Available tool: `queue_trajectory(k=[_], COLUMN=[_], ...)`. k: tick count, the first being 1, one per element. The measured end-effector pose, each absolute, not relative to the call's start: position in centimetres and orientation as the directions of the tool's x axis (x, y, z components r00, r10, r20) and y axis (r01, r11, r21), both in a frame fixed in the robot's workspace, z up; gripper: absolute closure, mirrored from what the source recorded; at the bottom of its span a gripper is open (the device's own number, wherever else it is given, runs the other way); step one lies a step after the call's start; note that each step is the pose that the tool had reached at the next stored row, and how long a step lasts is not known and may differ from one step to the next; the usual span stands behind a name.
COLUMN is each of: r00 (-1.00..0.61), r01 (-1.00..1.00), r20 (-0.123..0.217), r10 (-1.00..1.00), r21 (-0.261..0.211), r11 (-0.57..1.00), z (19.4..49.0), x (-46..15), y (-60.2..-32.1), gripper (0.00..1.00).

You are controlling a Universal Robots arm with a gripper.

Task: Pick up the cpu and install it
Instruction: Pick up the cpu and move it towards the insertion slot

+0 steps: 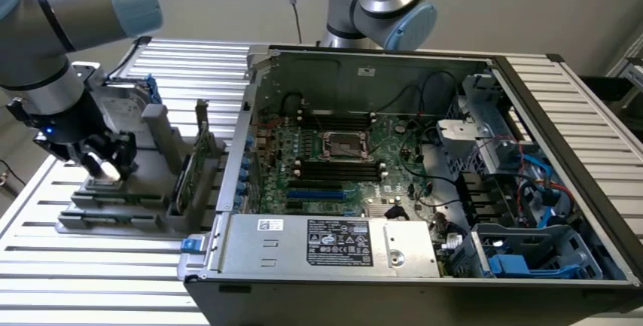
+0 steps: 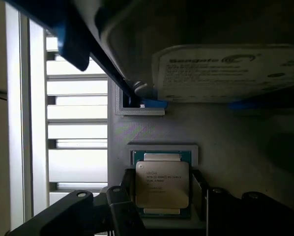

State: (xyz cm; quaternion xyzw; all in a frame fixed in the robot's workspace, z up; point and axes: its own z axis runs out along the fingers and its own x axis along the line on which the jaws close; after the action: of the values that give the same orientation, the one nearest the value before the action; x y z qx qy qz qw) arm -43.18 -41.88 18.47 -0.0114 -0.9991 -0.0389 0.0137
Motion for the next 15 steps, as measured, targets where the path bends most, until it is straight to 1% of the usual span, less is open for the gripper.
queue_trajectory(k=[8,15], r00=[-0.999,-0.998], r01=[0.026,0.028], r20=[0.039,0.055], r10=[0.022,0.022], r21=[0.110,0.117], r11=[0.994,0.993], z=[19.0,20.1], x=[-43.2,-43.2], y=[-41.9,-41.9], gripper=[0.45,0.45])
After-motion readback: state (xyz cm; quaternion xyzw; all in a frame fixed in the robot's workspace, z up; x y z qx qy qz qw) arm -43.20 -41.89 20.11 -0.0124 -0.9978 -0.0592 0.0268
